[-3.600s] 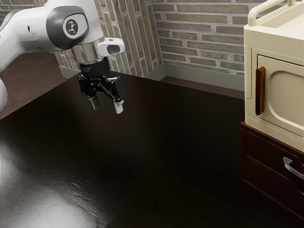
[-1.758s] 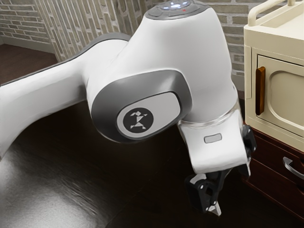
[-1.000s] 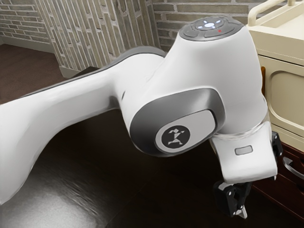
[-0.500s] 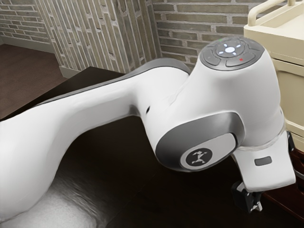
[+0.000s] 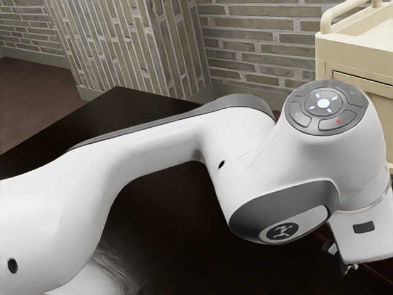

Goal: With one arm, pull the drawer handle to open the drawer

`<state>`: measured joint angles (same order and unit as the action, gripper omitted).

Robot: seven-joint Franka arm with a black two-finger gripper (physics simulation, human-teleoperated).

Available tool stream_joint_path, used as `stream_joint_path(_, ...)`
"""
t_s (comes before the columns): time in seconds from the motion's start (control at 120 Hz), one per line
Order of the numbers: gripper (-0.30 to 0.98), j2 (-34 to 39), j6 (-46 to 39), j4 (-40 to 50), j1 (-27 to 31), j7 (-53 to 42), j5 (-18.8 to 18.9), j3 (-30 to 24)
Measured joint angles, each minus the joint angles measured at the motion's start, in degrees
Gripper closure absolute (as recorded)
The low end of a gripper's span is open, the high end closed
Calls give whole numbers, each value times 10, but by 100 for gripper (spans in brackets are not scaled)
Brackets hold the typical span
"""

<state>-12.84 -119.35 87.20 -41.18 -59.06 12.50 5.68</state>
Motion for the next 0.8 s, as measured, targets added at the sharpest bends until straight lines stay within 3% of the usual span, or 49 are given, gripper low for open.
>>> stream_joint_path(0.3, 0, -16, -31, 1, -1, 14, 27, -1)
stream_joint_path(0.8, 0, -30, -49, 1, -1, 26, 37, -1)
